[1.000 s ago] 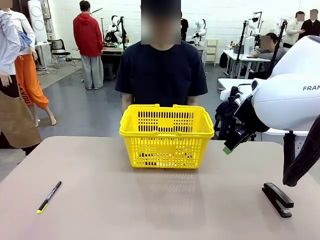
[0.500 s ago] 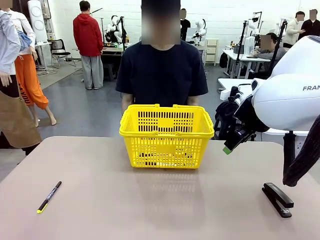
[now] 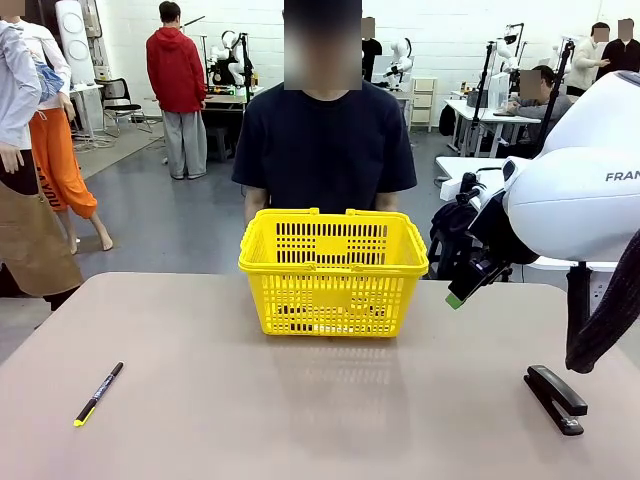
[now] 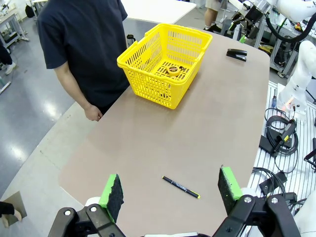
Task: Place the items the person wants into the basket.
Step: Pick up the item the person points to and place it in the Market Basket.
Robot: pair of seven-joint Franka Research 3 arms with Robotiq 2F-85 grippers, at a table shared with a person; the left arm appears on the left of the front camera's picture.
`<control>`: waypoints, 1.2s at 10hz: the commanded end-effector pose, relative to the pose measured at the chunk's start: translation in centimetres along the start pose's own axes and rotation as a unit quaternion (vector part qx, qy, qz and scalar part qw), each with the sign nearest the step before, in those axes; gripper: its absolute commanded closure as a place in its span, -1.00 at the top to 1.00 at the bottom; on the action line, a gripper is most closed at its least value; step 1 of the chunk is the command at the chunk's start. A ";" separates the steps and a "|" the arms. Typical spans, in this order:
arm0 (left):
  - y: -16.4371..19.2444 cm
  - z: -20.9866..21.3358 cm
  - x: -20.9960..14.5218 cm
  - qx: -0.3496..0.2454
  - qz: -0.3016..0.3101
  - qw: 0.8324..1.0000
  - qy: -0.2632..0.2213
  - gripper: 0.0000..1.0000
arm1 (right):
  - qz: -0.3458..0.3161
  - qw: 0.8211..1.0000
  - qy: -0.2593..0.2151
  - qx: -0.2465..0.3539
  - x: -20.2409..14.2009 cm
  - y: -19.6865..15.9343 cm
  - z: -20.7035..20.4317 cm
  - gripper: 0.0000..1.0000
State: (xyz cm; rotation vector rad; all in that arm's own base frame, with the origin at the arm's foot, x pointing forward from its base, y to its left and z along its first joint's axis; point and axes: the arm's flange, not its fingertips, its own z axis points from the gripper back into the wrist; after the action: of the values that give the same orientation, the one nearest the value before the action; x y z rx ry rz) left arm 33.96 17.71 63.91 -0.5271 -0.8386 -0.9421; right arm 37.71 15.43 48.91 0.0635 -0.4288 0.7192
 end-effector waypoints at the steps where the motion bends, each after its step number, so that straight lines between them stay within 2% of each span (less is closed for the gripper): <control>1: 0.0 0.1 -0.1 -0.003 -0.011 1.000 -0.009 1.00 | 0.007 1.000 0.008 -0.003 4.3 0.0 0.6 1.00; 7: 0.0 0.1 -0.1 -0.003 -0.011 1.000 -0.009 1.00 | 0.014 1.000 0.000 -0.001 4.5 -0.1 0.8 1.00; 8: 0.0 0.1 -0.1 -0.003 -0.011 1.000 -0.009 1.00 | 0.057 0.998 0.002 0.015 2.8 -0.8 3.6 1.00; 10: 0.0 0.1 -0.1 -0.003 -0.011 1.000 -0.009 1.00 | 0.118 0.991 -0.025 0.059 -1.5 -3.4 11.2 1.00; 11: 0.0 0.1 -0.1 -0.003 -0.011 1.000 -0.009 1.00 | 0.156 0.983 -0.047 0.080 -4.6 -4.6 15.7 1.00; 12: 0.0 0.1 -0.1 -0.003 -0.011 1.000 -0.009 1.00 | 0.166 0.979 -0.084 0.086 -7.7 -6.0 19.6 1.00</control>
State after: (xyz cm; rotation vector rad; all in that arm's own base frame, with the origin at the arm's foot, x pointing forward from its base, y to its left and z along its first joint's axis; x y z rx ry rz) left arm 33.95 17.73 63.91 -0.5272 -0.8386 -0.9416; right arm 31.59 5.24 62.26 0.1602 -0.5121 1.0358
